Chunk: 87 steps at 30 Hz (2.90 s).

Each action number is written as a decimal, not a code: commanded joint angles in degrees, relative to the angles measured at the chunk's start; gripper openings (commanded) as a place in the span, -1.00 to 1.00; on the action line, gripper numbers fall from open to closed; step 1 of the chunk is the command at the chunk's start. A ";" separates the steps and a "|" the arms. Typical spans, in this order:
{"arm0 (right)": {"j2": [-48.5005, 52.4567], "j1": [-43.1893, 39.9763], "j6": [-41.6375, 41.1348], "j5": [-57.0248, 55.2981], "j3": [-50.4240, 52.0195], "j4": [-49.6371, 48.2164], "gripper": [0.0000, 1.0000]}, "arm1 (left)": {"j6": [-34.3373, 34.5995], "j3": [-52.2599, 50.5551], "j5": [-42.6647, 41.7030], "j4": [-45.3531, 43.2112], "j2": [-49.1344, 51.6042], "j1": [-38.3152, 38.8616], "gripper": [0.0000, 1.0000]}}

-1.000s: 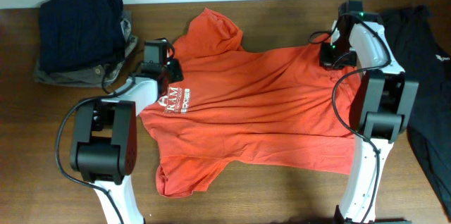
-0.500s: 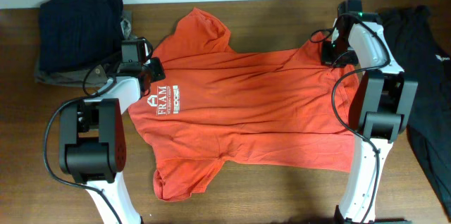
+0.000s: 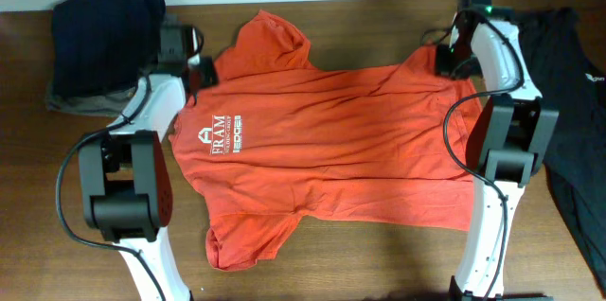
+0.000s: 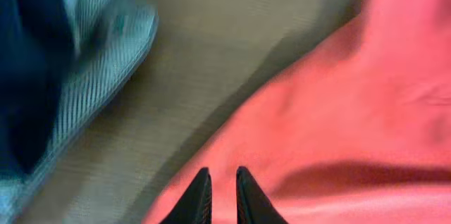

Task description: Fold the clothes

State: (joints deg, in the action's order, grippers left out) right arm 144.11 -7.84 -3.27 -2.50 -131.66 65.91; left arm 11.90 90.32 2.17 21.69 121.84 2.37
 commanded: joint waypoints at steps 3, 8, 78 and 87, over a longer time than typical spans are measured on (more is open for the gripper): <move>-0.17 0.22 -0.57 4.28 -8.57 1.18 -0.83 | -1.11 8.44 -0.52 0.79 0.28 3.69 -0.74; 0.11 1.09 -0.57 7.23 -7.48 -0.35 -0.88 | -1.11 8.83 -3.50 -4.68 1.14 6.58 -0.78; 7.98 -1.84 -2.19 -2.69 -14.67 0.57 -0.16 | -8.15 32.15 -1.44 0.96 16.94 5.25 -0.88; 7.98 -0.83 -2.10 11.74 -25.75 10.67 0.93 | -8.59 33.79 -6.88 -4.55 19.30 9.22 -0.72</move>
State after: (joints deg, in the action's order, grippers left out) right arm 152.00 -9.37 -4.82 3.20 -154.65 74.52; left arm 3.97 123.85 -1.50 18.44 139.09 10.66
